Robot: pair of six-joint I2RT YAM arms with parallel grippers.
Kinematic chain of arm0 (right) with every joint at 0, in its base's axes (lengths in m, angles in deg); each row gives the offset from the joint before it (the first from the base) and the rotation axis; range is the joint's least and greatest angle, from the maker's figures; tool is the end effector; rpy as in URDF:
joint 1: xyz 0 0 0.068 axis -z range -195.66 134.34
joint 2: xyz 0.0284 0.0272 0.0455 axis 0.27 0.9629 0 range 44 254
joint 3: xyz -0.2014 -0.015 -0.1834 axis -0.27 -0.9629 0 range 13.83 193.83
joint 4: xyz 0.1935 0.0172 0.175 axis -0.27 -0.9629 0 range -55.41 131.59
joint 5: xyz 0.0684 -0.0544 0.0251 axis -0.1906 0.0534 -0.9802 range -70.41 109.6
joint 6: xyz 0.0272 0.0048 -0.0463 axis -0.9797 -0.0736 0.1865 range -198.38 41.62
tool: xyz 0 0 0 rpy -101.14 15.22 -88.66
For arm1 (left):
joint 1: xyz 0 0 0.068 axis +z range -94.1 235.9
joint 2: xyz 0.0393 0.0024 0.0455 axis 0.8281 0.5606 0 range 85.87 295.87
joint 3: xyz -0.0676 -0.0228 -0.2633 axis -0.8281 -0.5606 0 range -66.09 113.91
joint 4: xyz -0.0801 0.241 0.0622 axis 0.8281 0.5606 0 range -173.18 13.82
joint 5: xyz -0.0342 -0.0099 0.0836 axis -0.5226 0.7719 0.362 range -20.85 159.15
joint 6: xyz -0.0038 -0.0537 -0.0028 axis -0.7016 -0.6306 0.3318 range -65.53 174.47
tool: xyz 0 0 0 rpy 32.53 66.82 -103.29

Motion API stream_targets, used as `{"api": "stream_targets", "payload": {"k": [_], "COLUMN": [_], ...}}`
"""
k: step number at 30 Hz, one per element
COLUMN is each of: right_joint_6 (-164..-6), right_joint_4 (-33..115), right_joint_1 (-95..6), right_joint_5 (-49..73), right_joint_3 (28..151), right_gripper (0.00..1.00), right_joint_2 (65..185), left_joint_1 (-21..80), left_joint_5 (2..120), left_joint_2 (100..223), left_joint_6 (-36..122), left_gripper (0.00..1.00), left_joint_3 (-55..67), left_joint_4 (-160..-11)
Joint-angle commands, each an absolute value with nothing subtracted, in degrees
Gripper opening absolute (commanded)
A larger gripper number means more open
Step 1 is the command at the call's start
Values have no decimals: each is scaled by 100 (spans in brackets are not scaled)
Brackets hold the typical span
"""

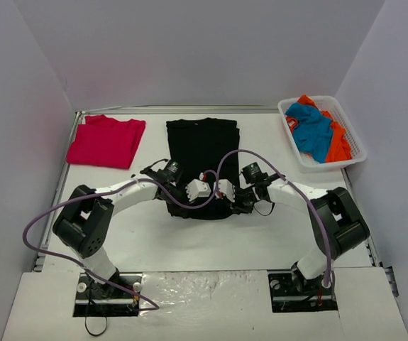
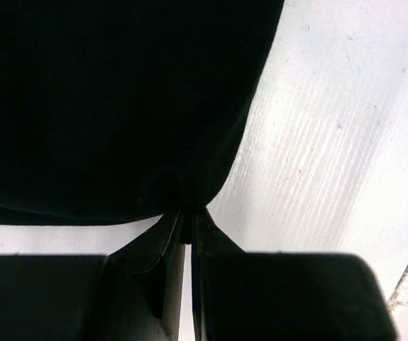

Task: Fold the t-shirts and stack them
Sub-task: Grab one side of the 2/3 rectangular tshirt with both arms

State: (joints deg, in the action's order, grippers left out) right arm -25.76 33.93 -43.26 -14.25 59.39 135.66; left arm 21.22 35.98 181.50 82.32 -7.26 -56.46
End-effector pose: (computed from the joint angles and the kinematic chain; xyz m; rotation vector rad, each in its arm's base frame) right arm 0.2585 0.1575 0.1589 -1.6962 1.6499 0.5325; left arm 0.2557 -0.2005 0.1846 1.5077 2.1313 -0.8106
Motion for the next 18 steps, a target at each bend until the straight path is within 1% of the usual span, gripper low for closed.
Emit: {"api": "stream_targets", "payload": {"k": [1,4,8,12,18], "right_joint_6": [-2592,-2284,-2108,-2011,-1712], "right_joint_4": [2245,1376,855,293,-700], "right_joint_1": [-4414,-4432,-4432,-4449,-4643], "right_joint_5": [-1292,-1582,-1618,-1688,-2232], "right_joint_3": [6101,6356,6604,6806,7157], "right_gripper": [0,0,0,0,0], "right_joint_2": [13823,13594,13357,13128,12584], "left_joint_1": [2057,2083,2083,2092,2004], "left_joint_5": [3347,3144,2960,2425,1932], "left_joint_2": [18009,17851,17701,17675,17429], "left_joint_6": [8593,8856,9252,9893,10553], "left_gripper": [2,2,2,2,2], "left_joint_3": [-422,-343,-167,123,264], "left_joint_4": [-5269,-4830,-4162,-3011,-1956]}}
